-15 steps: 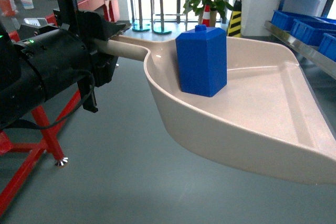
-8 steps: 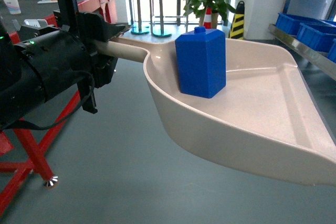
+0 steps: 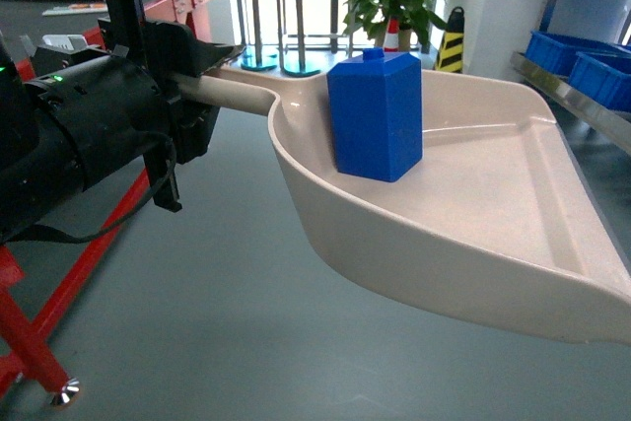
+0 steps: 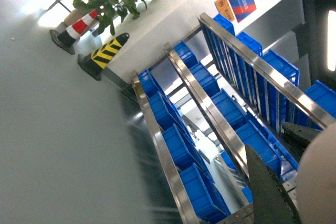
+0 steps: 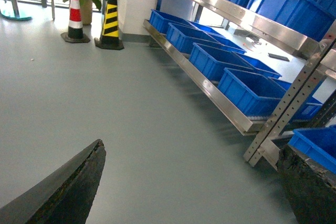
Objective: Place part in tray to right shelf
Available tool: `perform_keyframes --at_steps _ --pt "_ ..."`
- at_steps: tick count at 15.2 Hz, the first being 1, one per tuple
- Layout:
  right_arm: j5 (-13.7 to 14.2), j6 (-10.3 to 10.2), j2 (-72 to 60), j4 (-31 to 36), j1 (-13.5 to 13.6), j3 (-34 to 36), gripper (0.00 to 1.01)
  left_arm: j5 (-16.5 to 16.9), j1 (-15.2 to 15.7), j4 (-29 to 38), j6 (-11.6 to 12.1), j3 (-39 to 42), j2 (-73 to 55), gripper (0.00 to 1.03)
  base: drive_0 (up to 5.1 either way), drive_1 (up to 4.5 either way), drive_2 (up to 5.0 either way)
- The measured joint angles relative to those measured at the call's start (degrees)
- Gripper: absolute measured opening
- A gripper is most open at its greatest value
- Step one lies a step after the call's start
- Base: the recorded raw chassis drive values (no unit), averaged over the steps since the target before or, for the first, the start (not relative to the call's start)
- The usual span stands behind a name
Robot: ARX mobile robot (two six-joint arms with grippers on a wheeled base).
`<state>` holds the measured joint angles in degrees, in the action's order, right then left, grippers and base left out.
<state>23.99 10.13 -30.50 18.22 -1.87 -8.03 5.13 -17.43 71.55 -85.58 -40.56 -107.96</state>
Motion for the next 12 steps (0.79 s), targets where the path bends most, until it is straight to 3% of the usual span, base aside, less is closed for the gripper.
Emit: perform_keyframes --at_steps 2,12 --pt "-0.2 0.0 -0.4 -0.2 0.0 0.0 0.98 -0.3 0.4 -0.4 0.1 0.0 0.0 0.12 0.0 4.29 -4.4" --pt "-0.2 0.0 0.0 0.0 0.0 0.0 0.98 0.0 0.0 -0.2 0.0 0.0 0.0 0.12 -1.9 -1.90 -1.9"
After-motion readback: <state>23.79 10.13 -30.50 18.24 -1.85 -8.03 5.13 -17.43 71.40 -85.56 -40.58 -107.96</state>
